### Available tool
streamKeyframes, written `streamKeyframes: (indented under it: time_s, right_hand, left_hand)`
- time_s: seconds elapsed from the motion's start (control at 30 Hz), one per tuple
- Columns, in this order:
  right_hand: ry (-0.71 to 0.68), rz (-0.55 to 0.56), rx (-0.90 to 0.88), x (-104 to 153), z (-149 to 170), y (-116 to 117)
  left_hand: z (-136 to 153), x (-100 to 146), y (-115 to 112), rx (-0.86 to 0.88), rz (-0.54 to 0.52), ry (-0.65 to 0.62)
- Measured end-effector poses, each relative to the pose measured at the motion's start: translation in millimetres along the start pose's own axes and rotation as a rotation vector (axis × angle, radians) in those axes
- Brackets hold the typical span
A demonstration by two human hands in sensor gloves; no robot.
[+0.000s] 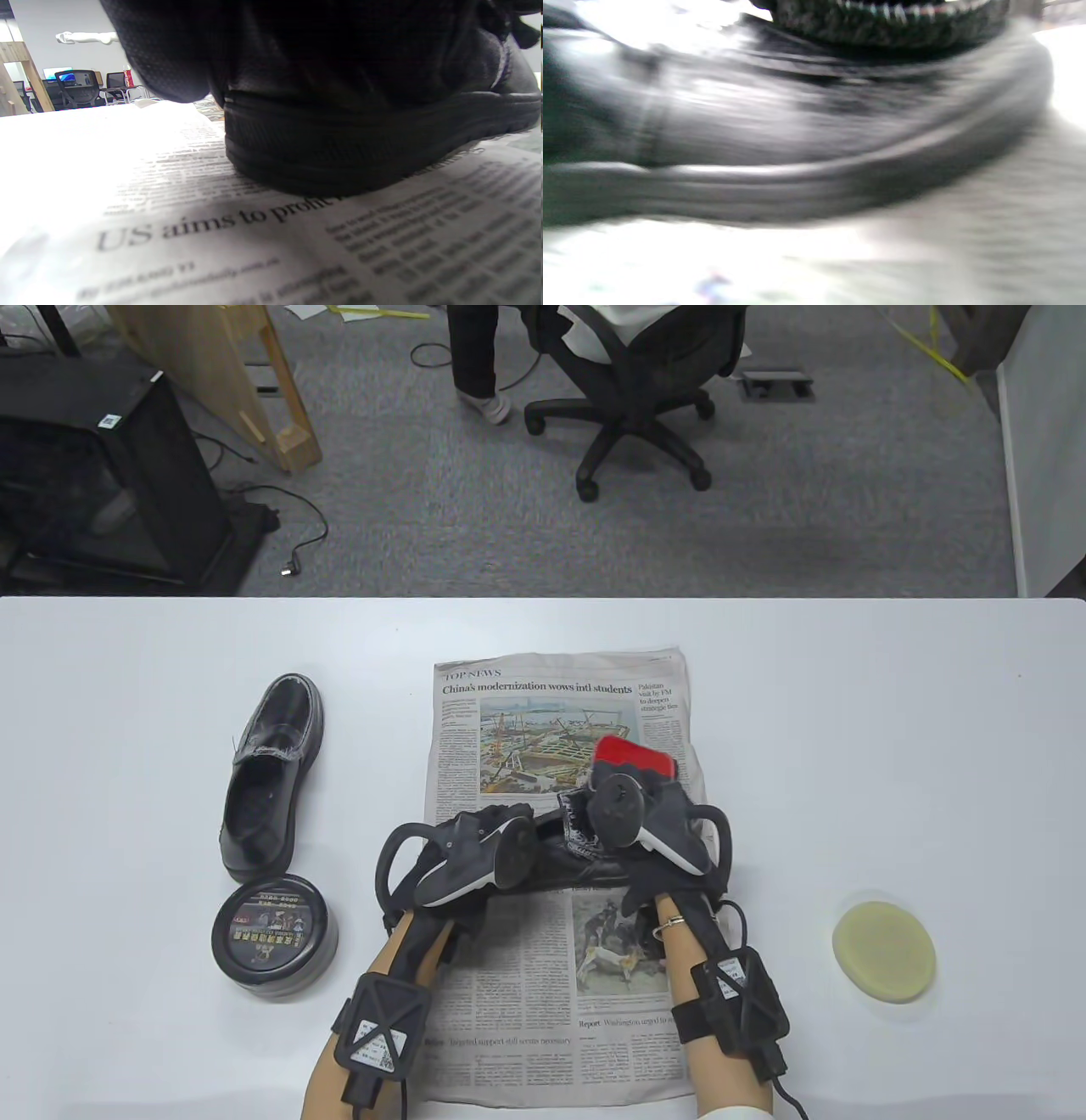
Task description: Dip and apply leather care cream with polishing sponge on shoes
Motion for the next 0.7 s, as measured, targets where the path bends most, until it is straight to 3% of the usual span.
streamKeyframes:
  time_s: [0.2, 0.33, 0.43, 0.57, 0.7]
  right_hand:
    - [-0.008, -0.007, 0.179, 40.4, 26.2, 5.8]
    - [-0.137, 0.024, 0.252, 66.7, 8.1, 12.1]
    - [-0.265, 0.052, 0.138, 80.1, -20.8, 11.3]
    - [-0.383, 0.129, -0.054, 72.1, -58.8, 2.0]
    - [-0.319, 0.088, -0.041, 36.9, -68.0, -2.7]
  left_hand:
    - [1.1, 0.4, 0.4, 0.007, -0.005, 0.015]
    - [0.1, -0.5, 0.0, 0.011, 0.001, 0.008]
    - [-1.0, -2.2, -0.9, 0.017, 0.016, -0.011]
    - [-3.0, -3.5, -0.7, 0.001, 0.042, -0.025]
    - [0.0, -2.8, -2.9, 0.05, 0.029, -0.03]
Point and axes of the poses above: the tracker on the back of each hand, its own z axis roughly to the little-finger side, its own x axis roughly from the fingertips to the wrist, y = z × x, the point moved 5 cm from there along -x, roughly from the wrist to the fingertips, and after that the axes turned 13 degrees about -y, right-handed, at the moved point
